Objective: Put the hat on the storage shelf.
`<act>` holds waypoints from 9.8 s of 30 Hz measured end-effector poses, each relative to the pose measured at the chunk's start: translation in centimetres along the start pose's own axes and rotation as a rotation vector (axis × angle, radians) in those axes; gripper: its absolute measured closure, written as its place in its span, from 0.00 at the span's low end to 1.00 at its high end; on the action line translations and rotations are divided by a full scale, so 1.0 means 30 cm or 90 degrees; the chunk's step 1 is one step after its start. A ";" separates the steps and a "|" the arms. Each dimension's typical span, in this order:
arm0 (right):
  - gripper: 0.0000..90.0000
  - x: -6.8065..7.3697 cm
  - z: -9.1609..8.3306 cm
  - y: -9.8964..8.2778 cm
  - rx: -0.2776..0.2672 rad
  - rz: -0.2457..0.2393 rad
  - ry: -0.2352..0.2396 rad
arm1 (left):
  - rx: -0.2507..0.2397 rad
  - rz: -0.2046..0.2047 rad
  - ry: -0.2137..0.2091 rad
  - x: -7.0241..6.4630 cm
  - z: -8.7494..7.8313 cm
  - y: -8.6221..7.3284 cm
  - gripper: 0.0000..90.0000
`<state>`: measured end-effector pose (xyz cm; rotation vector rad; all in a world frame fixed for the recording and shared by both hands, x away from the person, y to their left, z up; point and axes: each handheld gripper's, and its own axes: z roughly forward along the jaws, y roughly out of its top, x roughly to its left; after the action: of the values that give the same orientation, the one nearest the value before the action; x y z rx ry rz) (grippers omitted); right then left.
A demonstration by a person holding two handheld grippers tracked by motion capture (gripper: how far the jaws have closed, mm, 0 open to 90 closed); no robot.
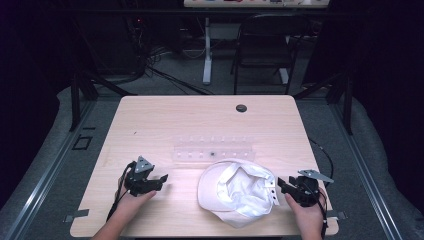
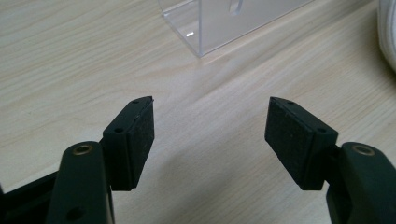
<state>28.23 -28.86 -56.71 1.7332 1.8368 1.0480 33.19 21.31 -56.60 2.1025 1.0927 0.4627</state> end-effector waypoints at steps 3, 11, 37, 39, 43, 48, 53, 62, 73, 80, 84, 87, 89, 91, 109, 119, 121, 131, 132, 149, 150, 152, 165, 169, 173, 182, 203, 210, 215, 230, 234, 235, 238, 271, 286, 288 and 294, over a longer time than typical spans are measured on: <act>0.56 0.004 -0.016 0.015 0.002 0.006 0.004 | -0.015 -0.015 -0.018 0.001 -0.008 0.002 0.39; 0.54 0.008 -0.075 0.062 0.051 0.003 0.037 | -0.035 -0.046 -0.045 0.010 -0.020 0.001 0.41; 0.52 0.055 -0.145 0.218 0.207 0.013 0.148 | -0.039 -0.070 -0.061 0.004 -0.025 -0.005 0.47; 0.52 0.053 -0.144 0.219 0.217 0.013 0.148 | -0.041 -0.071 -0.060 0.001 -0.025 -0.005 0.47; 0.52 0.052 -0.135 0.210 0.234 0.012 0.156 | -0.037 -0.064 -0.059 0.000 -0.024 -0.005 0.47; 0.52 0.058 -0.111 0.190 0.264 0.027 0.187 | -0.033 -0.061 -0.060 -0.005 -0.020 -0.005 0.47; 0.53 0.066 -0.097 0.183 0.276 0.029 0.197 | -0.031 -0.056 -0.059 -0.008 -0.019 -0.004 0.47; 0.54 0.078 -0.071 0.171 0.293 0.036 0.215 | -0.032 -0.055 -0.054 -0.010 -0.018 -0.005 0.47; 0.57 0.101 -0.059 0.169 0.303 0.049 0.236 | -0.031 -0.055 -0.058 -0.010 -0.018 -0.004 0.47; 0.58 0.099 -0.024 0.147 0.325 0.078 0.270 | -0.031 -0.055 -0.057 -0.010 -0.017 -0.005 0.47; 0.58 0.103 -0.028 0.149 0.328 0.076 0.273 | -0.032 -0.054 -0.054 -0.010 -0.017 -0.005 0.47; 0.58 0.103 -0.036 0.156 0.326 0.080 0.282 | -0.031 -0.054 -0.057 -0.010 -0.017 -0.005 0.47; 0.58 0.109 -0.044 0.161 0.315 0.096 0.285 | -0.032 -0.053 -0.057 -0.009 -0.017 -0.004 0.47; 0.58 0.106 -0.054 0.175 0.318 0.088 0.301 | -0.032 -0.054 -0.054 -0.010 -0.017 -0.005 0.47; 0.79 0.131 -0.076 0.226 0.337 0.101 0.284 | -0.032 -0.055 -0.056 -0.007 -0.019 -0.004 0.47; 0.86 0.137 -0.075 0.251 0.352 0.108 0.270 | -0.032 -0.056 -0.056 -0.007 -0.019 -0.004 0.47; 0.86 0.141 -0.076 0.258 0.348 0.102 0.263 | -0.033 -0.057 -0.056 -0.007 -0.019 -0.005 0.47; 0.90 0.163 -0.099 0.308 0.355 0.066 0.239 | -0.033 -0.057 -0.056 -0.007 -0.020 -0.005 0.47; 0.91 0.163 -0.104 0.319 0.363 0.052 0.236 | -0.033 -0.057 -0.056 -0.007 -0.020 -0.005 0.47; 0.91 0.205 -0.165 0.450 0.373 0.007 0.156 | -0.031 -0.054 -0.053 -0.009 -0.017 -0.005 0.47; 0.91 0.211 -0.165 0.455 0.375 0.003 0.149 | -0.031 -0.053 -0.053 -0.010 -0.016 -0.005 0.47; 0.91 0.225 -0.167 0.465 0.381 -0.001 0.139 | -0.031 -0.051 -0.053 -0.009 -0.016 -0.005 0.47; 0.91 0.287 -0.182 0.548 0.408 0.002 0.159 | -0.029 -0.048 -0.055 -0.009 -0.016 -0.005 0.47; 0.91 0.290 -0.192 0.574 0.413 0.019 0.184 | -0.030 -0.048 -0.055 -0.010 -0.017 -0.005 0.47; 0.91 0.292 -0.196 0.589 0.411 0.041 0.204 | -0.030 -0.048 -0.056 -0.010 -0.017 -0.004 0.47; 0.91 0.288 -0.205 0.610 0.398 0.100 0.274 | -0.030 -0.050 -0.055 -0.012 -0.016 -0.005 0.48; 0.92 0.298 -0.248 0.643 0.328 0.138 0.359 | -0.032 -0.051 -0.056 -0.015 -0.015 -0.004 0.48; 0.92 0.297 -0.280 0.673 0.299 0.139 0.361 | -0.032 -0.049 -0.056 -0.016 -0.016 -0.004 0.48; 0.92 0.288 -0.285 0.686 0.284 0.146 0.363 | -0.031 -0.044 -0.059 -0.019 -0.015 -0.002 0.48; 0.92 0.317 -0.285 0.743 0.253 0.160 0.400 | -0.036 -0.035 -0.061 -0.038 -0.016 0.003 0.48; 0.92 0.325 -0.295 0.765 0.243 0.159 0.406 | -0.037 -0.031 -0.058 -0.042 -0.016 0.004 0.48; 0.92 0.326 -0.296 0.768 0.242 0.159 0.408 | -0.035 -0.031 -0.063 -0.042 -0.017 0.005 0.48; 0.92 0.326 -0.299 0.778 0.237 0.159 0.407 | -0.038 -0.028 -0.066 -0.048 -0.018 0.007 0.48; 0.92 0.314 -0.265 0.871 0.177 0.193 0.393 | -0.133 0.077 -0.147 -0.301 -0.045 0.165 0.49; 0.92 0.353 -0.213 0.915 0.163 0.207 0.389 | -0.149 0.107 -0.174 -0.431 -0.004 0.290 0.51; 0.92 0.358 -0.206 0.923 0.159 0.211 0.389 | -0.151 0.111 -0.176 -0.444 -0.002 0.305 0.51; 0.92 0.369 -0.188 0.943 0.151 0.219 0.385 | -0.157 0.130 -0.171 -0.490 0.011 0.352 0.50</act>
<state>41.29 -20.99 -29.83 2.0829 2.1200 1.7005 30.81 5.05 -48.96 1.9929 0.6375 0.3754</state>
